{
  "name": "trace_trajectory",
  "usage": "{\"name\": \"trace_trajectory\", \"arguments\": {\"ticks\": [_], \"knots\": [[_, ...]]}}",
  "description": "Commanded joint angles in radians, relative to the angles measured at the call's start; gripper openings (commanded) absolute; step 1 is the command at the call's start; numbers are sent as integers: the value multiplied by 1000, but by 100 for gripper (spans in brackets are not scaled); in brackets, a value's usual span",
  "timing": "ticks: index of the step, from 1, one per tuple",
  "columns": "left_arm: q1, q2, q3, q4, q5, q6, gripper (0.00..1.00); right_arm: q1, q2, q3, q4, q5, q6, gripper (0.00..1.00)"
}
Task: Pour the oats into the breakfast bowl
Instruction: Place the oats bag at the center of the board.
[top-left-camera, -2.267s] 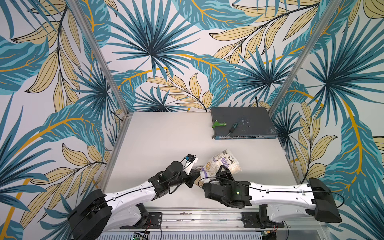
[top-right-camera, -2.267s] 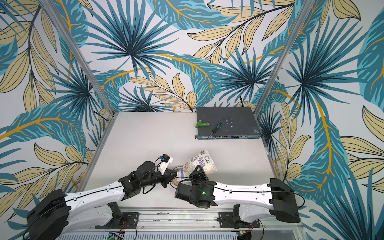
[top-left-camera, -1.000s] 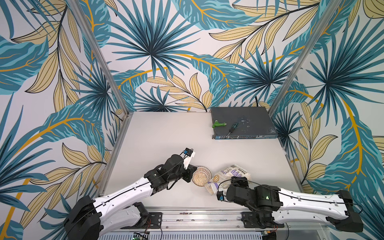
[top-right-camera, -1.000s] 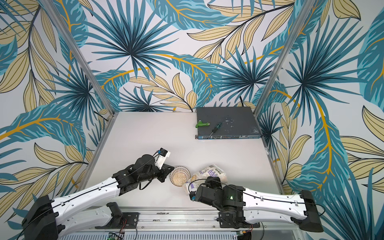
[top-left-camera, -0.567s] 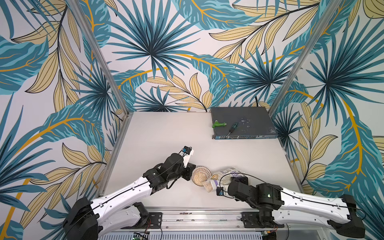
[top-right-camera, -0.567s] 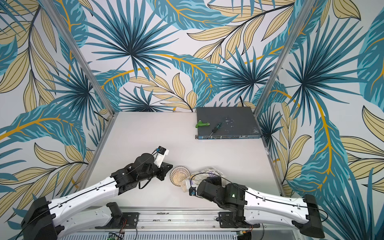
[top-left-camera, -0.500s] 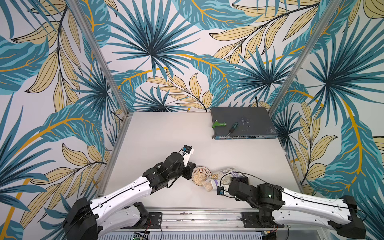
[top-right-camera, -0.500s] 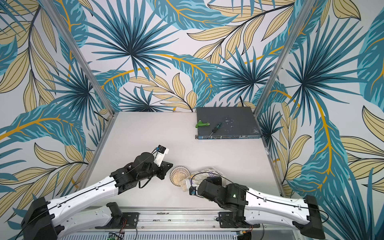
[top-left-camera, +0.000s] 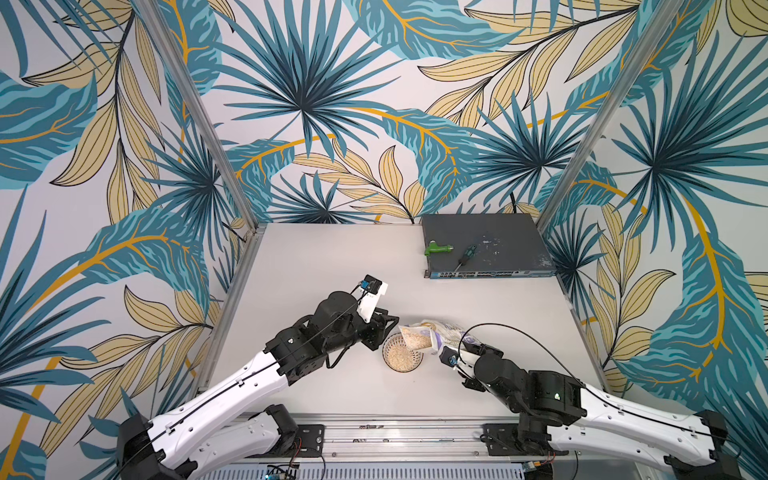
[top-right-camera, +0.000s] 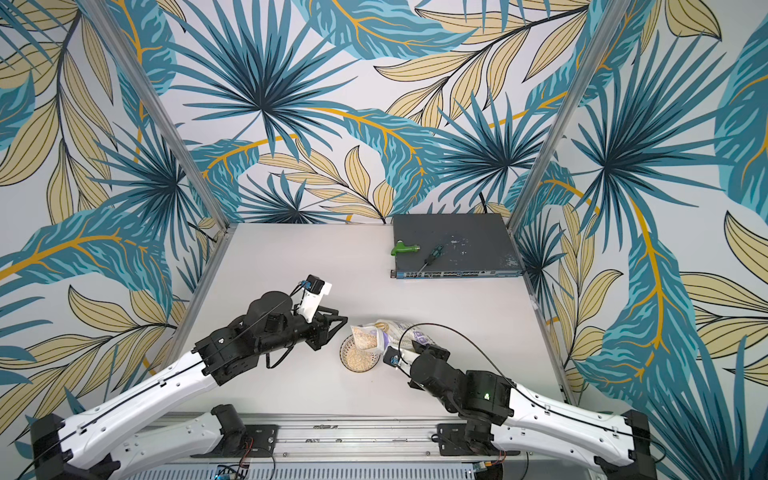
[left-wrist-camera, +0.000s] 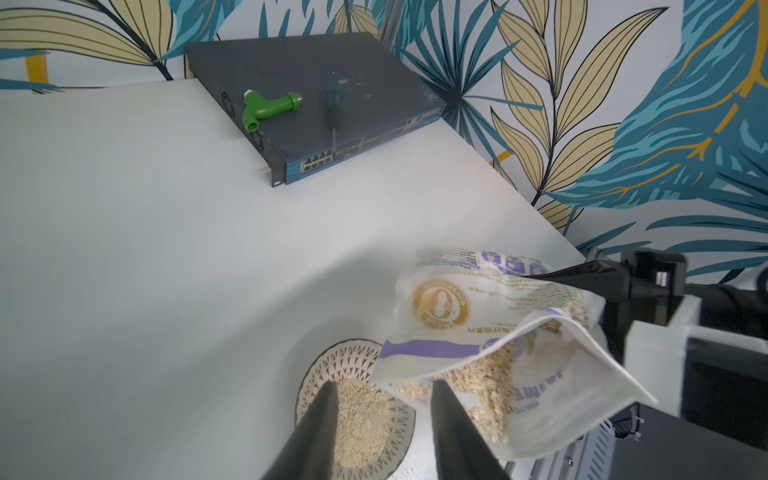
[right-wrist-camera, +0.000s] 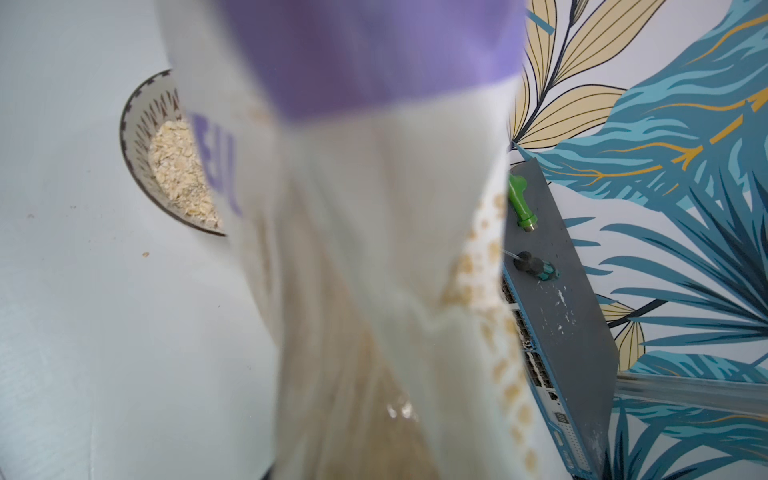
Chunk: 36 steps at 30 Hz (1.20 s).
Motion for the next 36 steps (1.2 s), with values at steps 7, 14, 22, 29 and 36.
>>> {"name": "trace_trajectory", "arguments": {"ticks": [7,14,22,29,36], "knots": [[0,34,66,4,-58,-41,43,-381,85,-40,566,-41,212,0],[-2,68,69,29,-77,-101,43,-570,259,-305,1279,-183,469,0],[-2,54,49,2,-114,-136,42,-656,571,-368,1683,-294,577,1],[-4,29,-3,-2,-150,-184,42,-666,650,-438,1654,-289,588,34],[-4,17,-45,5,-165,-205,42,-666,673,-510,1670,-276,619,52]]}}
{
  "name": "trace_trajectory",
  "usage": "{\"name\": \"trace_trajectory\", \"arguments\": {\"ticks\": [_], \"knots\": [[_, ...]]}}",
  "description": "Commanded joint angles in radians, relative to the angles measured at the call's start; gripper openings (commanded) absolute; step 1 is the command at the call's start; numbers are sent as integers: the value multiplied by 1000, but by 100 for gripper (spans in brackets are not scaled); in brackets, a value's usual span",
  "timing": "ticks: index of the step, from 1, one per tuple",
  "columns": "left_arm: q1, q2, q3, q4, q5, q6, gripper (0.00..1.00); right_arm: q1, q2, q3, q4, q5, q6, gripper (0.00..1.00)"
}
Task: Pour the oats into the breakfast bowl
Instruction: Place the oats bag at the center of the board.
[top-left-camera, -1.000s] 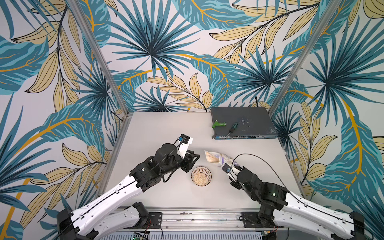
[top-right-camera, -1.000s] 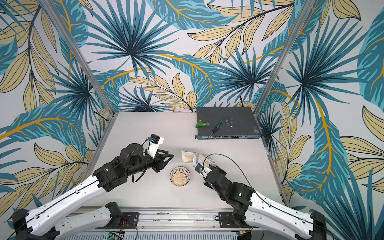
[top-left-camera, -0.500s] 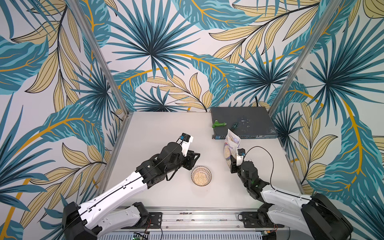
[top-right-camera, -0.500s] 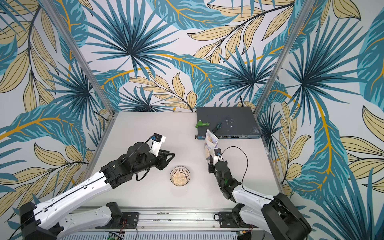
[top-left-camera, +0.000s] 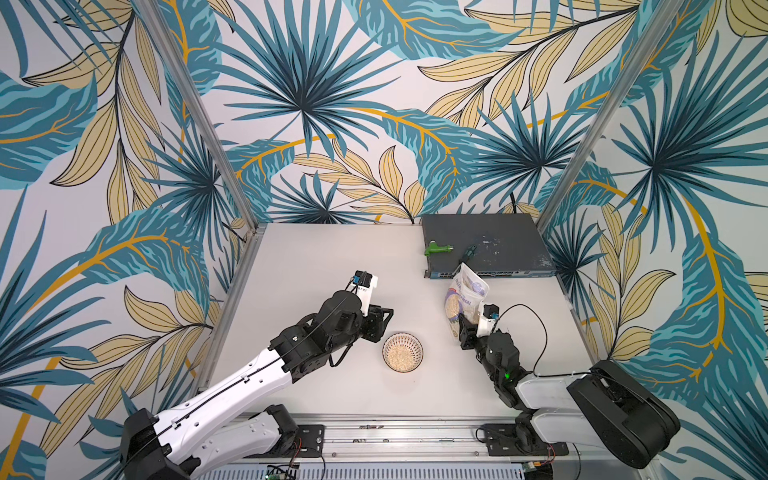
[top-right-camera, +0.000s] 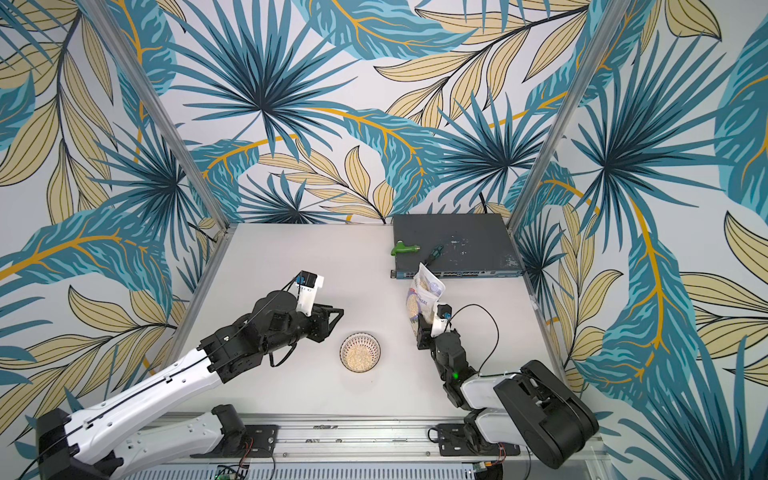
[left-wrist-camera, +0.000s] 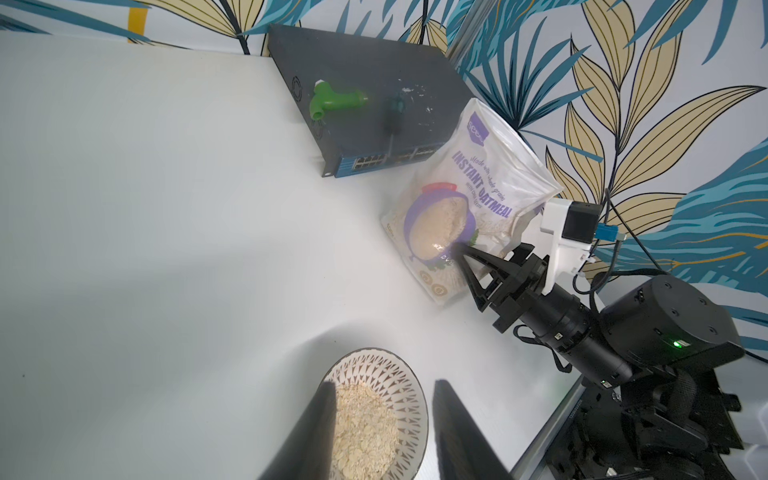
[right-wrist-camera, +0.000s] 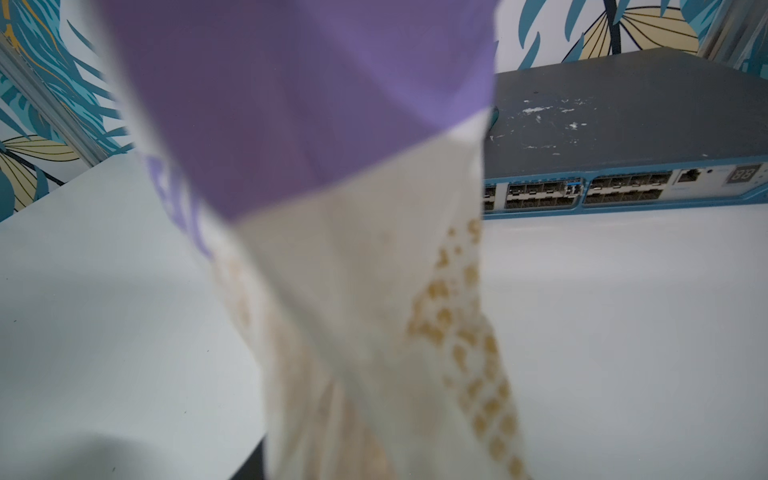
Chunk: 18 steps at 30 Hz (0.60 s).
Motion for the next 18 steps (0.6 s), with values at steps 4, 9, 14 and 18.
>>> {"name": "trace_trajectory", "arguments": {"ticks": [4,9,14,18], "knots": [[-4,-13,-23,4,-19,-13,42,-2,53,-20,71,-36,14,61],[-2,-13,-28,1,-18,-14,42,-1,80,3,31,-45,35,74],[-3,-16,-35,-4,-13,-16,42,13,148,40,-9,-15,63,80],[-3,-19,-41,-10,-9,-21,42,41,221,50,-9,8,70,83]]}}
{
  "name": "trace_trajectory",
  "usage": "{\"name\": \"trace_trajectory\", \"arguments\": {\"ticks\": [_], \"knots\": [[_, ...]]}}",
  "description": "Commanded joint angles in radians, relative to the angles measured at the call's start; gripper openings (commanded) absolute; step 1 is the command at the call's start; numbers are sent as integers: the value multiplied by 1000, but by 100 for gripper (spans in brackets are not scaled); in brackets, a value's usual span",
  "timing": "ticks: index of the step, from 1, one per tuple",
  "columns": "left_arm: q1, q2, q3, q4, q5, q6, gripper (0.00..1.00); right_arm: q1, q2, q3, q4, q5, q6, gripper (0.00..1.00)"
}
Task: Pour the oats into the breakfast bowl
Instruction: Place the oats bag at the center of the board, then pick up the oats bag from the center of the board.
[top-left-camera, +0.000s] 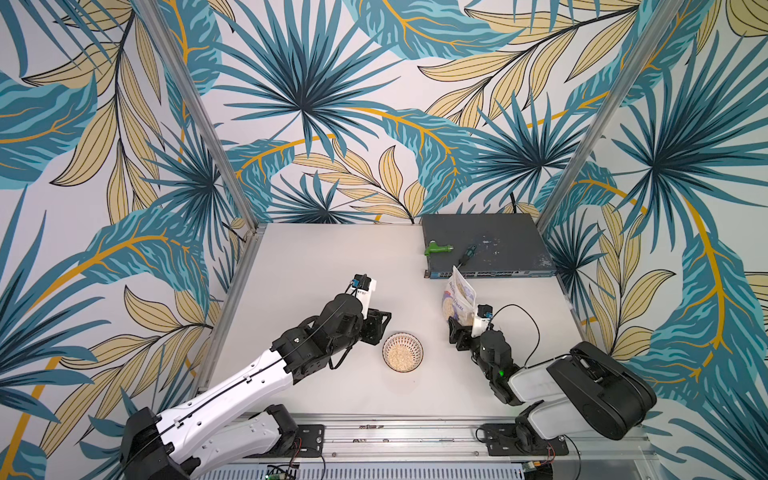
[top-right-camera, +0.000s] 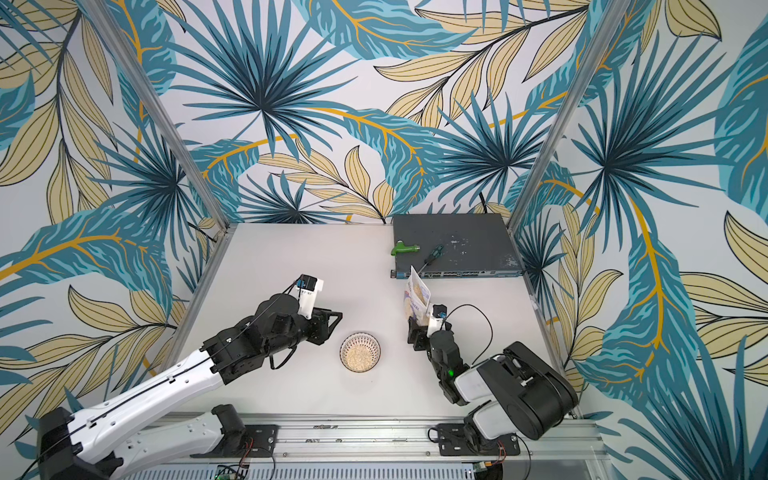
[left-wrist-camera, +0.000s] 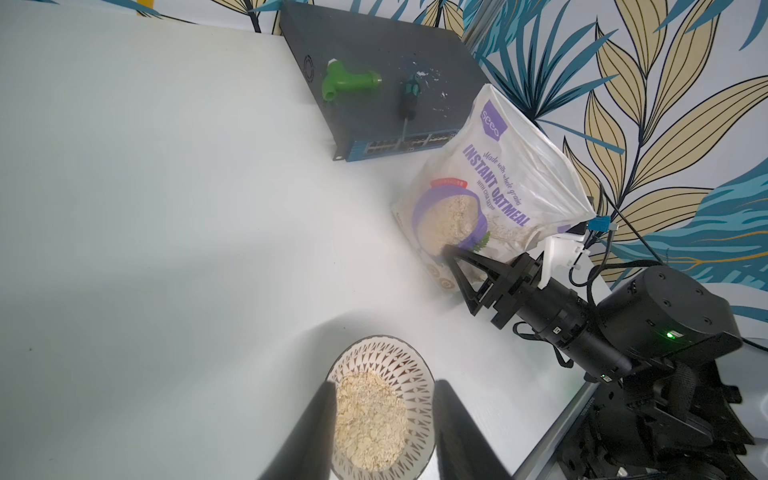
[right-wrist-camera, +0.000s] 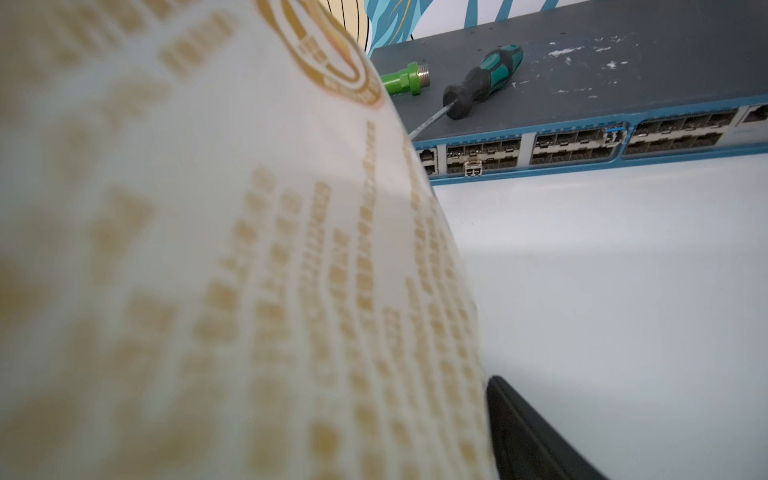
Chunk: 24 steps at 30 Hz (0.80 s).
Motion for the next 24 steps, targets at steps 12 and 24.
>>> {"name": "trace_trajectory", "arguments": {"ticks": [12,24], "knots": [[-2,-25,-14,-31,-2,-11,42,77,206,34,-21,131,45,86],[-2,-22,-7,-33,-7,-7,41,87,266,82,-52,215,88,87]]}}
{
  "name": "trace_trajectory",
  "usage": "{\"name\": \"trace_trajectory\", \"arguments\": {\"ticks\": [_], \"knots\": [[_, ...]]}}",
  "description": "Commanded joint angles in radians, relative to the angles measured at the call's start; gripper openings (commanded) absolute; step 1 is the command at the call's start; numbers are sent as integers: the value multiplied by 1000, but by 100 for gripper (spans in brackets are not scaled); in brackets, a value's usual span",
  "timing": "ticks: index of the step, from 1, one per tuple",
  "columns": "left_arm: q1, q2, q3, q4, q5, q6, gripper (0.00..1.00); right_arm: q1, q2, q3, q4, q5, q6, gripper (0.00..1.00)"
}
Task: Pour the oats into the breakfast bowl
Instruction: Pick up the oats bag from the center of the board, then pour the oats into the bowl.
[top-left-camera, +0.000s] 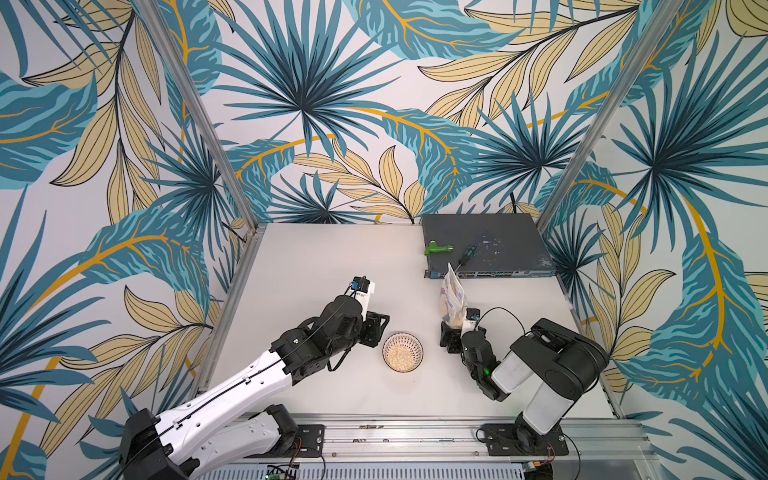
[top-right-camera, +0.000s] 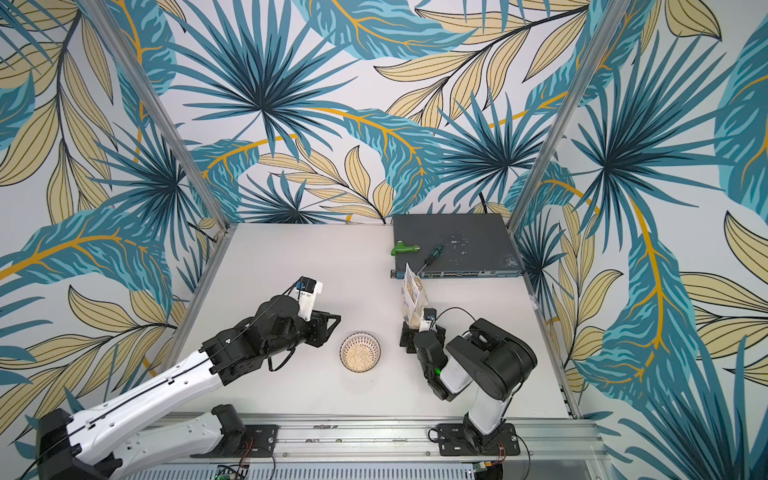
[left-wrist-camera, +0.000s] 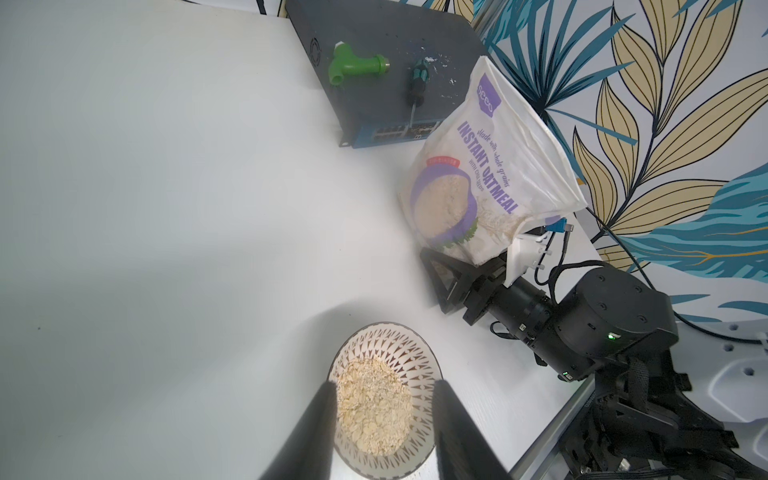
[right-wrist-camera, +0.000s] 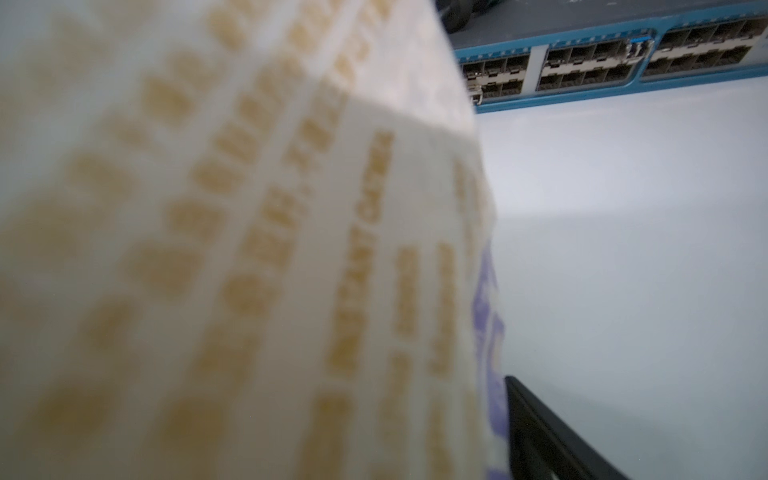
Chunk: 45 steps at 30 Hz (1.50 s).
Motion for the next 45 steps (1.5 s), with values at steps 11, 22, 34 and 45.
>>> {"name": "trace_trajectory", "arguments": {"ticks": [11,22,34,45], "knots": [[-3,1,2,22,-18,15,41,0,-89,30,-164,61,-72,25],[-3,19,82,3,-53,86,40,-1,-390,90,-391,17,-237,0],[-4,-40,243,-36,-91,201,41,-4,-769,297,-934,-127,-564,0],[-3,-80,285,-192,91,460,42,-4,-811,443,-1274,-109,-847,0]]}}
